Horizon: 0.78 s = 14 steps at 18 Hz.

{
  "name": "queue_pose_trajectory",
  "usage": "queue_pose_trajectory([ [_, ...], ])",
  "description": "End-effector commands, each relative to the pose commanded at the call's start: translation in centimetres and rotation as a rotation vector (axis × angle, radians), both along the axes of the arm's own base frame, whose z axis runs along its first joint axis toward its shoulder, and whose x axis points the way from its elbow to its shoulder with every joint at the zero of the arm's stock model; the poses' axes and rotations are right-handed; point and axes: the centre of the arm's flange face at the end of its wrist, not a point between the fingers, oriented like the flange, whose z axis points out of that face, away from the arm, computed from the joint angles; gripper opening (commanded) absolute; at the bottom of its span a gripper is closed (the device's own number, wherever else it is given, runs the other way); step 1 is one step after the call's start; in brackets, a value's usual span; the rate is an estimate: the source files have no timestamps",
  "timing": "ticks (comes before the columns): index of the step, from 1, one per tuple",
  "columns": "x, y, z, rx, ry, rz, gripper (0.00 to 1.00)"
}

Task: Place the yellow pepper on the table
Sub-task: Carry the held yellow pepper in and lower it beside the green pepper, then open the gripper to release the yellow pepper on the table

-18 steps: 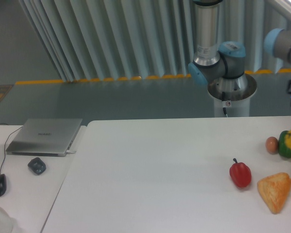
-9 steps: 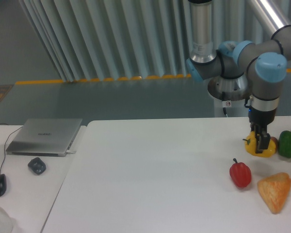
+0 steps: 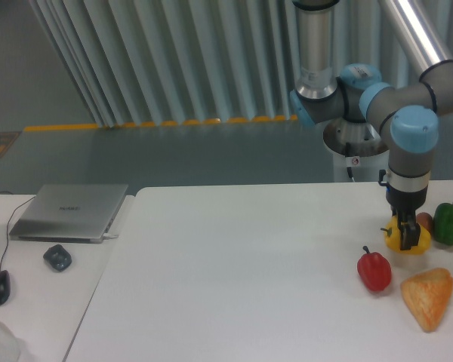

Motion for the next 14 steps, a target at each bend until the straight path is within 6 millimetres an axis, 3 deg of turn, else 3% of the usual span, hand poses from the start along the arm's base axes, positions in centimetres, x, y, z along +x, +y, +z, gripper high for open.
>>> queue_pose_trajectory([
  [1, -0.2, -0.1, -0.1, -0.005, 0.002, 0.002, 0.97],
  [2, -0.4, -0.2, -0.2, -0.018, 0.009, 0.003, 1.00],
  [5, -1.3, -0.9, 0.4, -0.114, 0.093, -0.017, 1.00],
  [8, -1.8, -0.1, 2.4, -0.105, 0.135, -0.020, 1.00],
  [14, -4.1, 1.1, 7.7, -0.037, 0.114, -0.002, 1.00],
])
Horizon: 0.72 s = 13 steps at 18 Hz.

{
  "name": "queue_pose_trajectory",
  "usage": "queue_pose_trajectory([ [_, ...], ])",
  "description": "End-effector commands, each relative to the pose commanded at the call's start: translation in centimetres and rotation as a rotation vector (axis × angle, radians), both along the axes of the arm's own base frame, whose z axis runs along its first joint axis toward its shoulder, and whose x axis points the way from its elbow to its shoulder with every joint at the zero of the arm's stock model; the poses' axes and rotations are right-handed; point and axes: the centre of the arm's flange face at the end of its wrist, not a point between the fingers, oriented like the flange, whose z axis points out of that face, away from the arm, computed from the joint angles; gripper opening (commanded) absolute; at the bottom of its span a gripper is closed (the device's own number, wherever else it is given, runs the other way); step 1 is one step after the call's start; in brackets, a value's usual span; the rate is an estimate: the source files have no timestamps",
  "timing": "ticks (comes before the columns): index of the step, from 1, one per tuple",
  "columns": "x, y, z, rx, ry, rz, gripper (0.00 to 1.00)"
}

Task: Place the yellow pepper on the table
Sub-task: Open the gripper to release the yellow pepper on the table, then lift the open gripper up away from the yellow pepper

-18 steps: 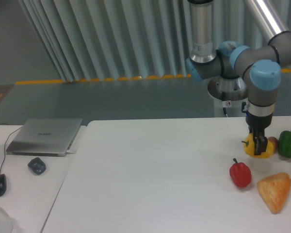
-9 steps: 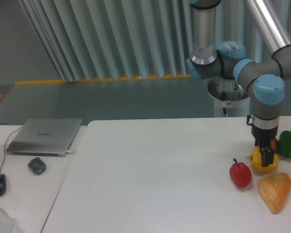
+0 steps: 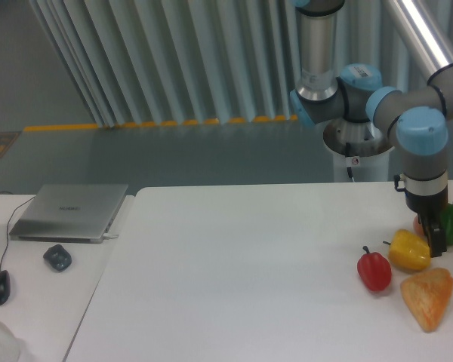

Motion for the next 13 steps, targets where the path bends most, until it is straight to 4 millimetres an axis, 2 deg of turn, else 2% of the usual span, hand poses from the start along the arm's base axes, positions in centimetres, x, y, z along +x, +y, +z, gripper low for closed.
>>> queue_pose_trajectory([
  [4, -1.0, 0.9, 3.6, 0.061, -0.001, 0.001, 1.00],
  [6, -1.2, 1.2, 4.7, 0.058, -0.010, -0.003, 1.00],
  [10, -2.8, 2.4, 3.7, 0.055, -0.046, -0.024, 1.00],
  [13, -4.3, 1.9, 3.7, 0.057, -0.043, -0.017, 1.00],
])
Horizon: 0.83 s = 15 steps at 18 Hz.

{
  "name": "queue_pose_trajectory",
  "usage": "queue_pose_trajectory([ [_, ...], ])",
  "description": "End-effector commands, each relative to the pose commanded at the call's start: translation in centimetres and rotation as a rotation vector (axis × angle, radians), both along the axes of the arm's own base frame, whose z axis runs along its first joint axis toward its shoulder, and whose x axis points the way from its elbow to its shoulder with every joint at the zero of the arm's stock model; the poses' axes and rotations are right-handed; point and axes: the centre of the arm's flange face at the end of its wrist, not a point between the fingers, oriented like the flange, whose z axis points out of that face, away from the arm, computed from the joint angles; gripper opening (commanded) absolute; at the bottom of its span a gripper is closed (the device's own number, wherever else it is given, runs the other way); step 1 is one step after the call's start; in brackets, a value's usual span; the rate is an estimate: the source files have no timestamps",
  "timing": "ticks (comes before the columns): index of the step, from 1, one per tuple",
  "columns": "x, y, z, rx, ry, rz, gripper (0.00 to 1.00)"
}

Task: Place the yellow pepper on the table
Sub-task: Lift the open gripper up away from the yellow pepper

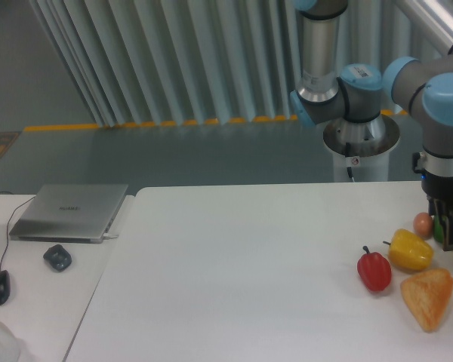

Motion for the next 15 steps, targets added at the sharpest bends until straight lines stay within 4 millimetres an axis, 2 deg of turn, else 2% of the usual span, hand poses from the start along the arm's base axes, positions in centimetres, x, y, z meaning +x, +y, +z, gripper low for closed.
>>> queue_pose_trajectory([
  [2, -1.6, -0.4, 0.1, 0.007, -0.002, -0.014, 1.00],
  [7, -3.9, -1.2, 0.2, 0.006, 0.002, -0.028, 1.00],
  [15, -4.5, -1.3, -0.4, -0.005, -0.013, -0.025, 1.00],
])
